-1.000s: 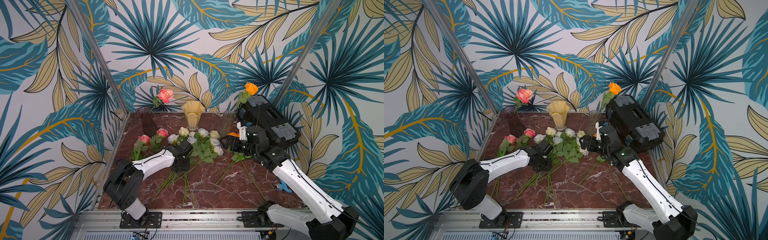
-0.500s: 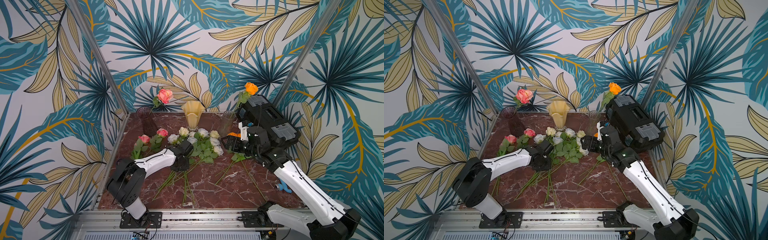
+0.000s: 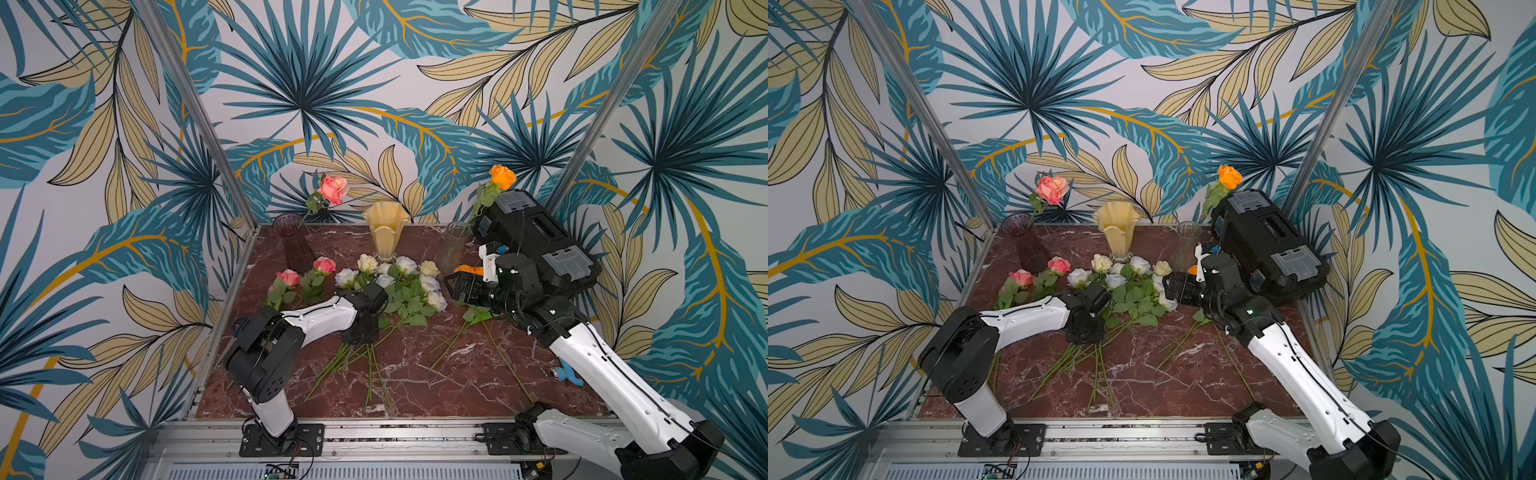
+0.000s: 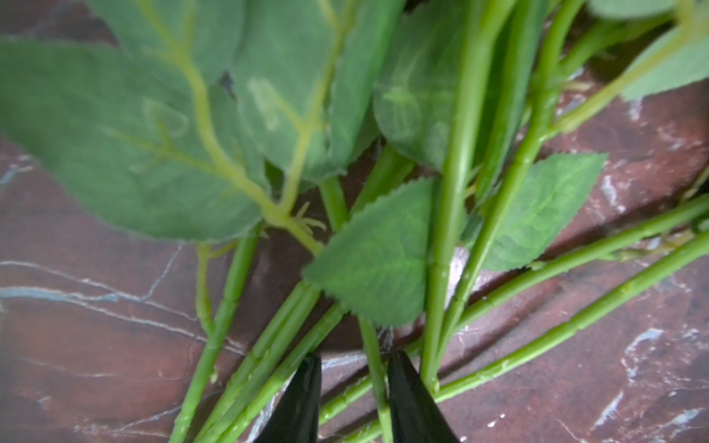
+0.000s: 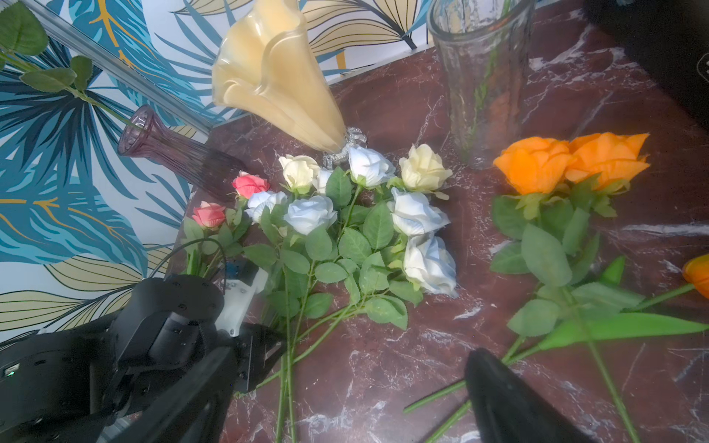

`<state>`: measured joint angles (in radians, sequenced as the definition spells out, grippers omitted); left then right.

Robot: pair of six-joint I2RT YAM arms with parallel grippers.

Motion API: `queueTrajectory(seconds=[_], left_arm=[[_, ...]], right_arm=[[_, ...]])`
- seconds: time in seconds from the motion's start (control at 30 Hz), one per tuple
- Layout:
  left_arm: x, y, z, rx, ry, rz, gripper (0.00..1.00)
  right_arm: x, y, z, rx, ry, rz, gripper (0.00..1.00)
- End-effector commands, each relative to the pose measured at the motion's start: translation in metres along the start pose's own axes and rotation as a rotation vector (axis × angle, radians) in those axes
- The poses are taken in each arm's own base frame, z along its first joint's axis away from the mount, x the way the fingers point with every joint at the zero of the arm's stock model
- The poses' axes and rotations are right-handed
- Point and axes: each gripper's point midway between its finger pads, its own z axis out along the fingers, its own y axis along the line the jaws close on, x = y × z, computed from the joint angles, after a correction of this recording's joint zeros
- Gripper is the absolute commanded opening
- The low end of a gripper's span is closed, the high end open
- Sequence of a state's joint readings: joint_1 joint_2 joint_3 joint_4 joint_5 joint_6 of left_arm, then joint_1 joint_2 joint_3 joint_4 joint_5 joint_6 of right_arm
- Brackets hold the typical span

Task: Arrange the flowers in different vases according to their variety
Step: Pick up the flower at the center of the board.

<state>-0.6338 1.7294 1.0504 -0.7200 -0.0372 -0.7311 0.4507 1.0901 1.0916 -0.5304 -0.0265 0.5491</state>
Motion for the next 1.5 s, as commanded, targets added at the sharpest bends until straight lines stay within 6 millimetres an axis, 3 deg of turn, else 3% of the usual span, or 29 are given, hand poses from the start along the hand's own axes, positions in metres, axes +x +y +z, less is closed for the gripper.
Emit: queueTrajectory(seconds=[0.0, 0.2, 0.37, 0.47, 0.77, 0.93, 1.23, 1.47], left_arm=[[-0.017, -0.012, -0.003, 0.029, -0.036, -0.006, 0.34], [-0.017, -0.012, 0.0, 0.019, -0.028, -0.001, 0.18], [-0.019, -0.005, -0.018, 0.007, -0.065, -0.001, 0.04], [-0.021, -0.001, -0.037, 0.003, -0.099, 0.002, 0.0], [-0.043, 0.01, -0.11, -0.021, -0.289, 0.031, 0.0], [-0.056, 0.004, -0.161, 0.015, -0.477, 0.08, 0.0], [-0.089, -0.033, -0.251, 0.155, -0.875, 0.293, 0.0], [-0.123, -0.086, -0.305, 0.302, -1.152, 0.461, 0.0]], right_arm=[[0.007, -0.006, -0.002, 0.025, 0.015, -0.013, 0.98], [0.003, -0.005, -0.002, 0.03, 0.009, -0.018, 0.98], [0.003, -0.005, -0.001, 0.031, 0.013, -0.018, 0.98], [0.004, -0.005, 0.001, 0.033, 0.019, -0.017, 0.98], [0.003, -0.002, 0.008, 0.023, 0.03, -0.022, 0.98], [0.0, 0.001, 0.009, 0.015, 0.026, -0.025, 0.98], [0.001, 0.002, 0.007, 0.004, 0.021, -0.02, 0.98], [0.002, 0.001, 0.005, -0.001, 0.014, -0.016, 0.98]])
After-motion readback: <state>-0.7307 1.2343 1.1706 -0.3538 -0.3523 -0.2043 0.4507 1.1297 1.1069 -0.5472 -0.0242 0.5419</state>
